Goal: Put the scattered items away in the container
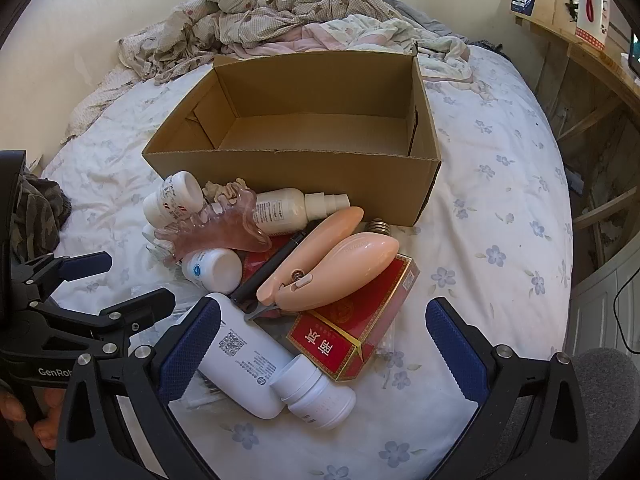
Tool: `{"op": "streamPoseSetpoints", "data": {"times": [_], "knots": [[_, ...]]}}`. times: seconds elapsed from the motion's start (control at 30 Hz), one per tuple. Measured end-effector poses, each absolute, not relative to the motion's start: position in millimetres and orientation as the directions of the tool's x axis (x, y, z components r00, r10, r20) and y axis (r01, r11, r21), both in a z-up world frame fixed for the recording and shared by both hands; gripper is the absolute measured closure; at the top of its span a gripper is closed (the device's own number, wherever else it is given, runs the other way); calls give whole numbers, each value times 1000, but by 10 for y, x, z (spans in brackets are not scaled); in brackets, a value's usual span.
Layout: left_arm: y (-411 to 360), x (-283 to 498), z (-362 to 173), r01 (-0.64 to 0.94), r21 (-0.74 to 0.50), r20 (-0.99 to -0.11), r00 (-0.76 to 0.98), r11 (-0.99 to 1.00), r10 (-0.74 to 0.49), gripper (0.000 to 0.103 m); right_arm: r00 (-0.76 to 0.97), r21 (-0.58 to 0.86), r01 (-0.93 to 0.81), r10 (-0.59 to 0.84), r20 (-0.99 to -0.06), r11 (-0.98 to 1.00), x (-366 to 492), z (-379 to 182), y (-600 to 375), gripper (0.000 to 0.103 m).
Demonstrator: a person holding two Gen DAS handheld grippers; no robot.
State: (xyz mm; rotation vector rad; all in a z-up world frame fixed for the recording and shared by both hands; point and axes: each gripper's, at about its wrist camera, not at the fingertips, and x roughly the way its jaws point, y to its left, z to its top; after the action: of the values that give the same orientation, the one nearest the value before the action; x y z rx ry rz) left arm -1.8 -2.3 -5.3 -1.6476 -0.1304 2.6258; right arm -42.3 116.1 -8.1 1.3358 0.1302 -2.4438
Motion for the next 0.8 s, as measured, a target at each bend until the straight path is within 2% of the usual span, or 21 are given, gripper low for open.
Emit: {"op": "streamPoseSetpoints", "data": {"times": [0.8], "knots": [[3,-4,-46,15,-57,-894,-446,-998,45,1,-495,75,352,-254,-831,-933,-422,-96,1144,0]]}}
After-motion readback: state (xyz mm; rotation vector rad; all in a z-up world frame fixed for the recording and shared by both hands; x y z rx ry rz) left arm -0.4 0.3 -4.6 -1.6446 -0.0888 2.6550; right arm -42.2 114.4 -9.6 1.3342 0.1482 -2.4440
